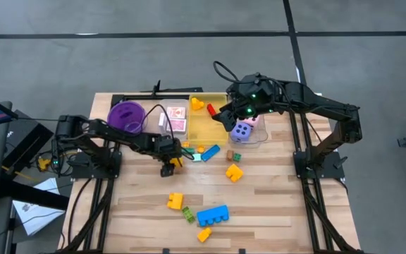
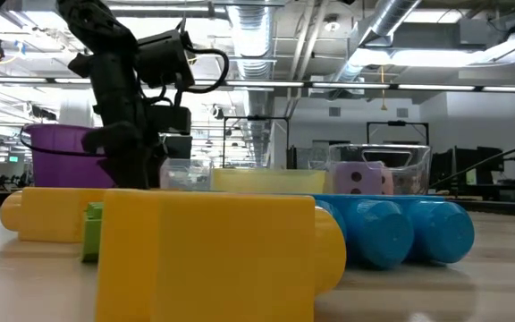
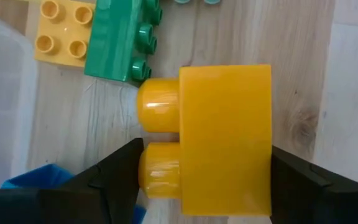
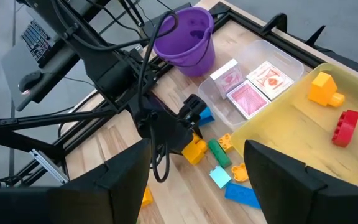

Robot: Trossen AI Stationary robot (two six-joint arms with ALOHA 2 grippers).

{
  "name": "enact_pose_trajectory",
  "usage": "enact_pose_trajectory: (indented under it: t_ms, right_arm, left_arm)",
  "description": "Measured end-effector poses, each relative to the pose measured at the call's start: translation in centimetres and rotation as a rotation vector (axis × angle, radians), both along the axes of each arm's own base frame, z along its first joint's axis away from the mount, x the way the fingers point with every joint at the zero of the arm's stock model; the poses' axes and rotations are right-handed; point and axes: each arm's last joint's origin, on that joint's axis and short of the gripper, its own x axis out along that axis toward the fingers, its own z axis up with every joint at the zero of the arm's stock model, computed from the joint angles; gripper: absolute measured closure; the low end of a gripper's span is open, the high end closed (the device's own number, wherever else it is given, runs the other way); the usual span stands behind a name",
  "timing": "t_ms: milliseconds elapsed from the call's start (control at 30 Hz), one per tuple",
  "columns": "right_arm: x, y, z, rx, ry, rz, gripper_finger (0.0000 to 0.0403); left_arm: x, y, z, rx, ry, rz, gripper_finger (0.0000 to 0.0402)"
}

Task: Pick & Place Toys
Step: Put the yellow gamepiece into the yellow bin

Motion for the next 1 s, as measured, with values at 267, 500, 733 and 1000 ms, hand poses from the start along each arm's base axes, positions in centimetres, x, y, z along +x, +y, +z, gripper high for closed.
enact_pose_trajectory:
  t_ms: [267, 500, 733, 1000]
  right_arm:
    - [0.0, 0.0, 0.0, 0.010, -0.002, 0.001, 0.0153]
    - [-0.1, 0.0, 0.1, 0.010, -0.003, 0.002, 0.0153]
    - [-1.1, 0.2, 0.8, 0.009, -0.028, 0.000, 0.0153]
    - [-4.0, 0.5, 3.5, 0.006, -0.157, -0.008, 0.0153]
  left_arm:
    - [-0.3, -1.3, 2.1, -0.010, -0.092, -0.025, 0.0131]
    - [-0.1, -2.2, 6.8, -0.027, -0.311, 0.066, 0.0138]
    - [2.7, -1.3, 12.7, 0.025, -0.593, 0.137, 0.0132]
    - [7.5, 1.9, 15.7, 0.137, -0.655, 0.152, 0.0133]
